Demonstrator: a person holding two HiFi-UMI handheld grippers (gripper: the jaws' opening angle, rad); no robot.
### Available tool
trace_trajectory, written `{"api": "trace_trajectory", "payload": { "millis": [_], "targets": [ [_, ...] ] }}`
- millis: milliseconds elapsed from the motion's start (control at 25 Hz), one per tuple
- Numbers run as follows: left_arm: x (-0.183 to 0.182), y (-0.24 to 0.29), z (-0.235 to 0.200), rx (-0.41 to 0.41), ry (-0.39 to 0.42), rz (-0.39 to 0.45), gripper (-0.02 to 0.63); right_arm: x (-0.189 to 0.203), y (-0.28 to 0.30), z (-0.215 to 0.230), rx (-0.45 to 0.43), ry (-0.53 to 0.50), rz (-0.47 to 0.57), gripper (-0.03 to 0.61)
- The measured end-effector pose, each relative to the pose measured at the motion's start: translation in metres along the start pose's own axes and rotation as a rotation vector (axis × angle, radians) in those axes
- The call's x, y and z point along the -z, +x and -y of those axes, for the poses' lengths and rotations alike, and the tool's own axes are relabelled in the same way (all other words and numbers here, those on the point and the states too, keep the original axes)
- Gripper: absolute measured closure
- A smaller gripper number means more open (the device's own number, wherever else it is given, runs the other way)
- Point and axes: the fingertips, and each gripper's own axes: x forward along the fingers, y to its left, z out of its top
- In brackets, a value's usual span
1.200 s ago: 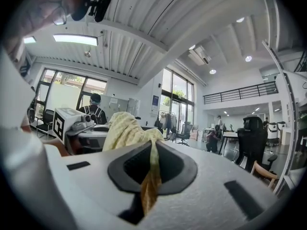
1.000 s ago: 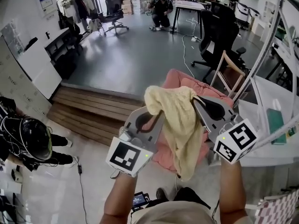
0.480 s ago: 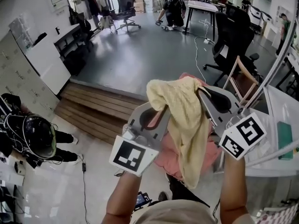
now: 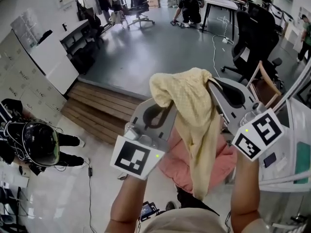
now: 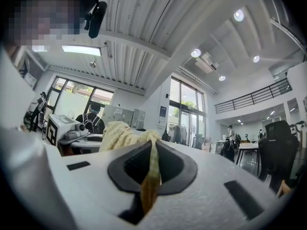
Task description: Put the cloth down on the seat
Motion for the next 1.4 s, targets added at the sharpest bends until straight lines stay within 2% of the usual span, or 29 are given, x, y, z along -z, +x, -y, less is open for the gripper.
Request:
{"api": "trace_trajectory", "payload": {
  "millis": [320, 520, 720, 920, 1120, 1400],
  "targets": [
    [0.014, 0.036, -0.05, -0.048, 0.02, 0.002, 0.6, 0.006, 0.049, 0.031, -0.019, -0.008, 0.037, 0.575],
    [0.049, 0.055, -0.07, -0.066, 0.015, -0.045, 0.6, 0.041, 0.075, 0.05, -0.028, 0.0, 0.019, 0.575],
    [0.107, 0.078, -0.077, -0.07, -0.054, -0.125, 0.6, 0.107, 0.092, 0.072, -0.04, 0.047, -0.057, 0.575],
    [0.184, 0.1, -0.085, -0.08, -0.105, -0.169, 0.6, 0.177, 0.104, 0.095, -0.041, 0.097, -0.103, 0.575],
    [0.258, 0.119, -0.084, -0.091, -0.186, -0.269, 0.6, 0.244, 0.112, 0.115, -0.042, 0.09, -0.125, 0.575],
    [0.338, 0.129, -0.096, -0.111, -0.256, -0.336, 0.6, 0.32, 0.134, 0.122, -0.05, 0.102, -0.166, 0.574]
  ]
}}
